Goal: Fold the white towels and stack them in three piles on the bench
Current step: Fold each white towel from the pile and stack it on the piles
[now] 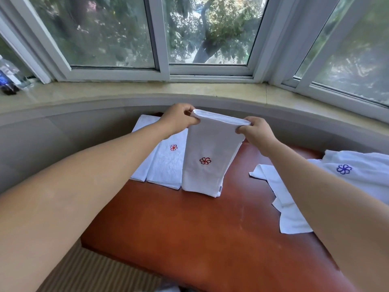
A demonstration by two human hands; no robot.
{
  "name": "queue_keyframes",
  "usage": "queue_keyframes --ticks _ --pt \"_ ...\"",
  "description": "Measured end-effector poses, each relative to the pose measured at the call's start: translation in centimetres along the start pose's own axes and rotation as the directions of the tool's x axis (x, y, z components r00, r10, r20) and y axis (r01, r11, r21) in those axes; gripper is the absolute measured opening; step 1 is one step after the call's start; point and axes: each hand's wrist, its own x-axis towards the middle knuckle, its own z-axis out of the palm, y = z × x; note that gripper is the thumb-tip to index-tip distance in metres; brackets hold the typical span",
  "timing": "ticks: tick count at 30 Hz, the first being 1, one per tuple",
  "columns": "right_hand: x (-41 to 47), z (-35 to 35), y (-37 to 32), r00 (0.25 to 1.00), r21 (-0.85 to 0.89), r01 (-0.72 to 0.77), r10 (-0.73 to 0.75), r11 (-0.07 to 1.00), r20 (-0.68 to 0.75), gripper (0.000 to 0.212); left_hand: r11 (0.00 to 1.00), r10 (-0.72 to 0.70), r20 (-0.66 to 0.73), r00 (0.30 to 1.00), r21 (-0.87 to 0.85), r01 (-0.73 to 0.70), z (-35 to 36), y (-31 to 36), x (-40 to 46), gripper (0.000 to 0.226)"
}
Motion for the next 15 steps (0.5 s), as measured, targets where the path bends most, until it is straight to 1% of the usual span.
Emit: queue_keyframes --ticks 6,10,15 --pt "6.4 2.0 1.4 1.0 -0.055 -0.018 0.017 0.998 -0.008 0.007 0.998 -0.053 0.029 0.998 -0.023 0.053 0.5 -2.7 7.1 0.013" --pt "10.8 3.5 2.8 0.997 -0.128 -0.071 0.069 0.989 -0.021 0.006 0.995 -0.096 0.064 0.993 -0.033 0.098 1.9 -5.2 12.2 0.011" --pt "16.6 5.8 6.0 0.991 -0.158 -0.135 0.135 0.978 -0.012 0.006 0.989 -0.145 0.12 0.982 -0.023 0.149 4.3 -9.2 18.3 0.009"
